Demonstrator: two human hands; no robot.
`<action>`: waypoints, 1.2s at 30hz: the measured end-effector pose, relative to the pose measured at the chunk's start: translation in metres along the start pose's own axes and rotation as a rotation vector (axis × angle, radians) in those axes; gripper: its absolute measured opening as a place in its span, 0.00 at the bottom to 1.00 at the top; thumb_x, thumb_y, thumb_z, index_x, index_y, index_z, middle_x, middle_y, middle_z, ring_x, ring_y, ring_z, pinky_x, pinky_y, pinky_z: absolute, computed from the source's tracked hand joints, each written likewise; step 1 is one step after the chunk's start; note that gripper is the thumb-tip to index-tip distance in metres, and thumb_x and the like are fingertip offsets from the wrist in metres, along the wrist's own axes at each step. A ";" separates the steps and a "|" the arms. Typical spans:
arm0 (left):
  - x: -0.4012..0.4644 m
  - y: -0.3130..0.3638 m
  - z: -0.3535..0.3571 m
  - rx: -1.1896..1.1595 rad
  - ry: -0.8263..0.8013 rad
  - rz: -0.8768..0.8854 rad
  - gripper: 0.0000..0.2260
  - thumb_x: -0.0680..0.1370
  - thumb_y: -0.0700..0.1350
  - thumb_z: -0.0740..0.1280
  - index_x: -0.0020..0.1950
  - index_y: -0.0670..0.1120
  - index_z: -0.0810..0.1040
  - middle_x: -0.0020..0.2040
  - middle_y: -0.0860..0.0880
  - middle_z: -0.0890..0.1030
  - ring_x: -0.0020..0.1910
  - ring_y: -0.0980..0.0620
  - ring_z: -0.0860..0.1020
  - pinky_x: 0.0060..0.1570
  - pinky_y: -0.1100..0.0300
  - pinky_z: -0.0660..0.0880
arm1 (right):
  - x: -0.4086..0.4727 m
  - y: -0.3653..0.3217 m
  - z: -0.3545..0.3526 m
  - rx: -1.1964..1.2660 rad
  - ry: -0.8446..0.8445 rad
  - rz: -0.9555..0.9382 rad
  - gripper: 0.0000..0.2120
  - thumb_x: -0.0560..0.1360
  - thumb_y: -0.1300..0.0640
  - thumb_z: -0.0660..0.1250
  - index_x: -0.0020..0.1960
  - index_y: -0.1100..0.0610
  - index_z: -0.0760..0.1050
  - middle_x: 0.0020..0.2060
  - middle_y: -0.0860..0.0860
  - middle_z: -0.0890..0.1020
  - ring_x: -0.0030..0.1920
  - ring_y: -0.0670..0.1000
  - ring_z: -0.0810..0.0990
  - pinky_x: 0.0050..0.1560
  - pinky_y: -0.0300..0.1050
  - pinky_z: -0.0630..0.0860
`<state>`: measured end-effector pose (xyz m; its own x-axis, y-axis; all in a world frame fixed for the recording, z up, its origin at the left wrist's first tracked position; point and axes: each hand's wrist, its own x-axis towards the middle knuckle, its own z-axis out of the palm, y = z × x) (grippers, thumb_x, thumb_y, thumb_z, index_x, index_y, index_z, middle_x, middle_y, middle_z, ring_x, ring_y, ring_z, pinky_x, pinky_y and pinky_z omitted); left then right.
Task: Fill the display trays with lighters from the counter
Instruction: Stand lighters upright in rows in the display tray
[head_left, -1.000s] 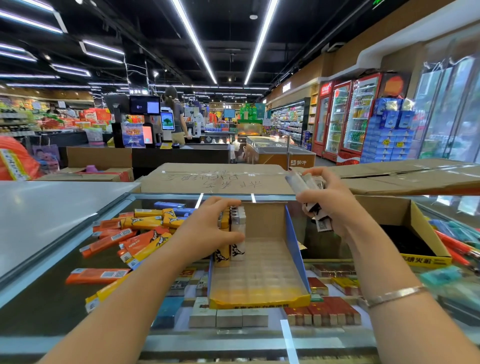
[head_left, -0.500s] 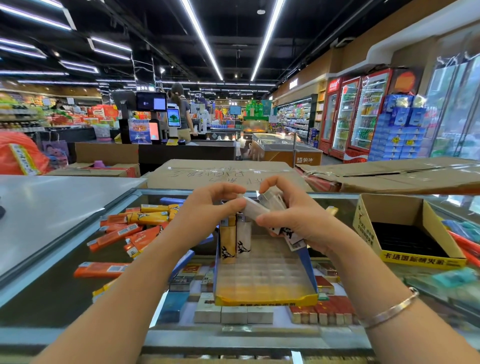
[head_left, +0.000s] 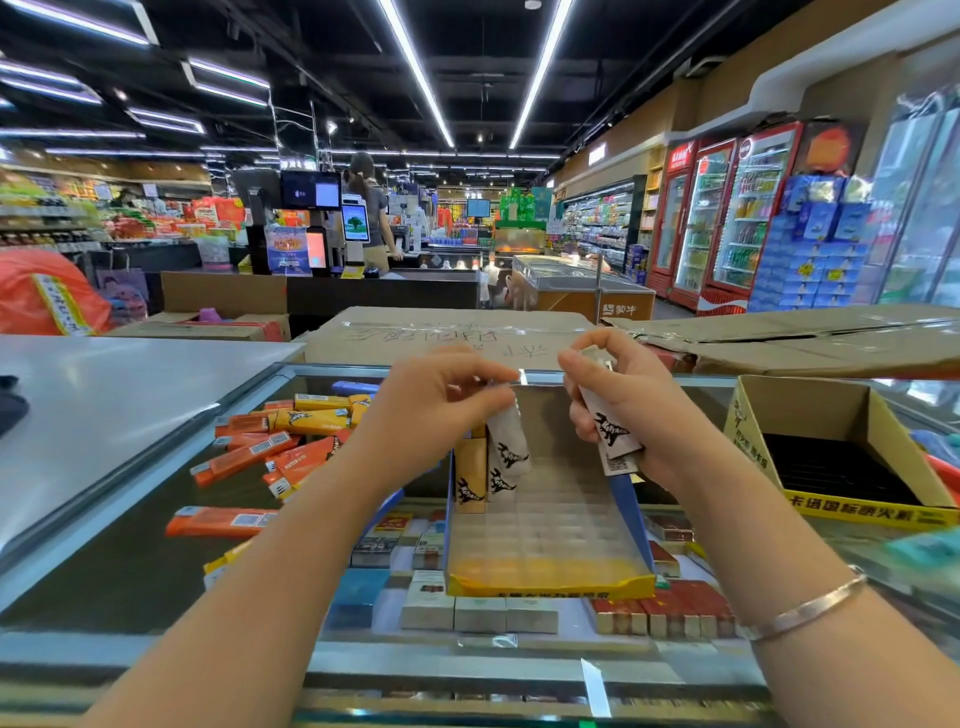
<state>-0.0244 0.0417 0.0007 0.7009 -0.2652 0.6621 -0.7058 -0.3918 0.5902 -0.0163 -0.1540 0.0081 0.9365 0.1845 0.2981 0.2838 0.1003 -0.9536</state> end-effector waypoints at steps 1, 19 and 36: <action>-0.001 0.000 0.002 0.049 -0.034 0.032 0.08 0.74 0.42 0.70 0.50 0.53 0.82 0.41 0.58 0.80 0.42 0.61 0.78 0.45 0.69 0.74 | 0.000 0.001 0.001 -0.011 -0.008 0.004 0.08 0.74 0.57 0.68 0.50 0.55 0.70 0.32 0.54 0.73 0.24 0.49 0.71 0.23 0.39 0.68; -0.002 0.000 0.004 0.585 -0.063 0.291 0.09 0.75 0.47 0.69 0.53 0.49 0.82 0.44 0.54 0.79 0.47 0.54 0.72 0.42 0.57 0.71 | 0.003 0.005 0.002 -0.094 0.066 0.092 0.05 0.76 0.60 0.66 0.51 0.56 0.72 0.32 0.53 0.76 0.24 0.48 0.73 0.23 0.39 0.71; -0.002 -0.002 0.005 0.499 -0.178 0.121 0.14 0.74 0.54 0.67 0.58 0.55 0.79 0.46 0.61 0.74 0.49 0.62 0.66 0.46 0.64 0.66 | -0.001 0.004 0.002 -0.124 -0.057 0.002 0.09 0.69 0.59 0.73 0.43 0.57 0.72 0.26 0.50 0.77 0.24 0.49 0.73 0.23 0.39 0.70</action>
<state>-0.0235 0.0390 -0.0037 0.6547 -0.4627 0.5977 -0.6784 -0.7085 0.1944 -0.0160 -0.1522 0.0045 0.9250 0.2400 0.2947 0.3084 -0.0211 -0.9510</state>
